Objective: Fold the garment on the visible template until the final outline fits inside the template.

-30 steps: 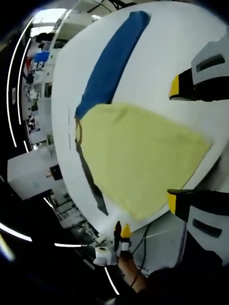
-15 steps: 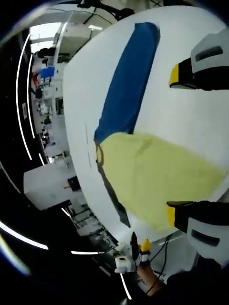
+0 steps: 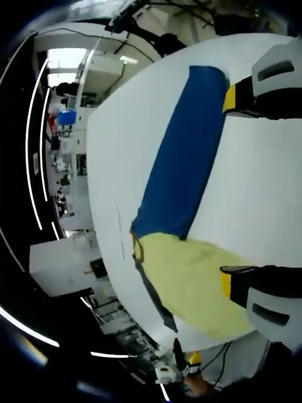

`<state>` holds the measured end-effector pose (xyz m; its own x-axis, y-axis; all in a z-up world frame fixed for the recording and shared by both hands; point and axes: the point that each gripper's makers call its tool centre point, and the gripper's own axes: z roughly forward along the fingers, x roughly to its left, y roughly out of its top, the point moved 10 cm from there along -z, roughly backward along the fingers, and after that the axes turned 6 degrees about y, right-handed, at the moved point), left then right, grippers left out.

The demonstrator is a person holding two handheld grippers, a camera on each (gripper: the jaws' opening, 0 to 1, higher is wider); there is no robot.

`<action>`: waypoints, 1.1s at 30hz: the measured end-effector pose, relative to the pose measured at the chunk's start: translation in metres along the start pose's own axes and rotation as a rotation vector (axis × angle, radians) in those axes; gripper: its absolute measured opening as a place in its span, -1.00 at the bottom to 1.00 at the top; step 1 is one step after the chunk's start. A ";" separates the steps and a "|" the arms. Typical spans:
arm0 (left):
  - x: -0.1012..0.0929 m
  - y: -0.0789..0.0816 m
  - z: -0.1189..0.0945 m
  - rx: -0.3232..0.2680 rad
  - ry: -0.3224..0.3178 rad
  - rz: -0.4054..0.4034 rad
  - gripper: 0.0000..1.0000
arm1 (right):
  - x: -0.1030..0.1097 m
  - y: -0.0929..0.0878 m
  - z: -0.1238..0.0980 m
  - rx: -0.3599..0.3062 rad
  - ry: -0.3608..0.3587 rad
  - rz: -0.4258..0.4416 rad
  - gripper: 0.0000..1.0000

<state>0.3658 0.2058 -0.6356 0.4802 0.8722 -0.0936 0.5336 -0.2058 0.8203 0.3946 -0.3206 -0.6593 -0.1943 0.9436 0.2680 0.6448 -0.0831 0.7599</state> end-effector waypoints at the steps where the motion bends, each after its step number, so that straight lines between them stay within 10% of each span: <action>1: 0.000 0.001 0.001 -0.003 -0.002 0.004 0.97 | -0.003 0.001 0.001 -0.007 -0.005 0.008 0.91; 15: 0.007 0.004 0.012 0.000 -0.024 -0.015 0.98 | -0.060 0.011 0.005 -0.057 -0.230 0.015 0.47; 33: 0.004 0.008 0.012 -0.022 -0.004 0.069 0.79 | -0.085 -0.002 0.004 -0.041 -0.341 0.072 -0.33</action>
<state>0.3799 0.2020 -0.6361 0.5184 0.8543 -0.0385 0.4835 -0.2558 0.8371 0.4125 -0.3988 -0.6862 0.1130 0.9870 0.1140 0.6160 -0.1596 0.7714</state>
